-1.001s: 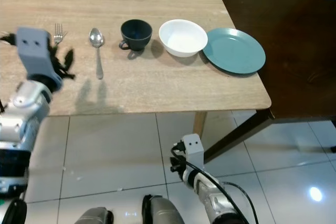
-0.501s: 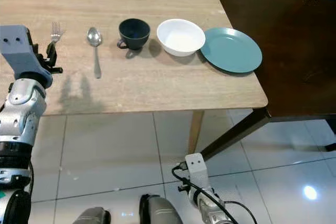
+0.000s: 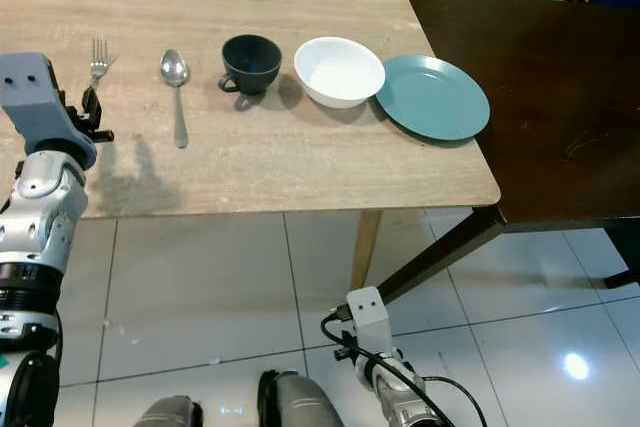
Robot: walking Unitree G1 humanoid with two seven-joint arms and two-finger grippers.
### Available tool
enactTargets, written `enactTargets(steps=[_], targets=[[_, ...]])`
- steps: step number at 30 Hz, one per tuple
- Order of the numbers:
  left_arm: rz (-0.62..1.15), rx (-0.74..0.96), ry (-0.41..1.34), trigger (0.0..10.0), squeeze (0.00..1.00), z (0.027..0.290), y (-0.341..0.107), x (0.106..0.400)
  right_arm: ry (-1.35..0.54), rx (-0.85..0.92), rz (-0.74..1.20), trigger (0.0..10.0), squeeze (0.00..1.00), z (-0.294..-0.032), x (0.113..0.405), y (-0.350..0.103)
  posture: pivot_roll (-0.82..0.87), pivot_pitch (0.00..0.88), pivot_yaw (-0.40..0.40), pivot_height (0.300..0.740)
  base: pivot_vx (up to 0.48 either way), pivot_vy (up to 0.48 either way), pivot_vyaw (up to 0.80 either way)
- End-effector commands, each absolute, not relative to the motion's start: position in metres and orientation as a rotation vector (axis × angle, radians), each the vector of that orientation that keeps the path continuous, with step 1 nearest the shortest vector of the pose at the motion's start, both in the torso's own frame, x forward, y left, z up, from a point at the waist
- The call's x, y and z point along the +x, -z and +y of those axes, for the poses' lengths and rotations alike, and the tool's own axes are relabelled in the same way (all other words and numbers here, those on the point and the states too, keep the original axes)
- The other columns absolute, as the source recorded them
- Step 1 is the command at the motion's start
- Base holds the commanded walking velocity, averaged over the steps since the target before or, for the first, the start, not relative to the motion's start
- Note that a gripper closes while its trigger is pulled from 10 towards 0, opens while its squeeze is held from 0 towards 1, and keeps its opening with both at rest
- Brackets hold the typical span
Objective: Setting the table
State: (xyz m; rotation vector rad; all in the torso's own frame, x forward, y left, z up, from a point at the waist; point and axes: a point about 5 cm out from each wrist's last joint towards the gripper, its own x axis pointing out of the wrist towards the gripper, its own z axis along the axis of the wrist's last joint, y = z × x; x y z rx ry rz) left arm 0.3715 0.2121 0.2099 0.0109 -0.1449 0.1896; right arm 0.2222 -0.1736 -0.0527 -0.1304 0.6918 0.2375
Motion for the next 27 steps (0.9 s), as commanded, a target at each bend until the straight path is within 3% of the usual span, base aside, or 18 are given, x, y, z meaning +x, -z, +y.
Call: enactTargets(steps=[1,4,10,12,13,15,16,27], targets=[[-0.045,0.081,-0.15,10.0,0.0,0.207,-0.199,0.377,-0.224,-0.137,0.729,10.0,0.0,-0.176,0.212,0.06,0.08,0.11,-0.056,0.74,0.0,0.0,0.0],[-0.019,0.096,-0.125,10.0,0.0,0.205,-0.197,0.379,-0.219,-0.133,0.729,10.0,0.0,-0.176,0.212,0.06,0.08,0.108,-0.051,0.74,0.0,0.0,0.0],[0.058,0.126,0.138,10.0,0.0,0.178,-0.192,0.389,-0.218,-0.121,0.731,10.0,0.0,-0.175,0.208,0.063,0.08,0.101,-0.046,0.74,0.0,0.0,0.0],[0.071,0.127,0.146,10.0,0.0,0.172,-0.194,0.394,-0.219,-0.12,0.727,10.0,0.0,-0.176,0.209,0.062,0.09,0.098,-0.05,0.74,0.0,0.0,0.0],[0.074,0.124,0.129,10.0,0.85,0.172,-0.195,0.397,-0.218,-0.12,0.725,10.0,0.0,-0.177,0.21,0.062,0.09,0.097,-0.049,0.74,0.0,0.0,0.0],[0.068,0.146,0.121,10.0,0.85,0.169,-0.199,0.402,-0.217,-0.126,0.719,10.0,0.0,-0.177,0.211,0.061,0.08,0.095,-0.045,0.74,0.0,0.0,0.0],[0.07,0.126,0.115,10.0,1.0,0.169,-0.2,0.404,-0.217,-0.127,0.715,10.0,0.0,-0.177,0.212,0.06,0.08,0.094,-0.037,0.74,0.0,0.0,0.0],[0.093,0.087,0.132,10.0,1.0,0.17,-0.202,0.408,-0.195,-0.112,0.701,10.0,0.0,-0.178,0.212,0.06,0.07,0.077,-0.026,0.74,0.0,0.0,0.0]])
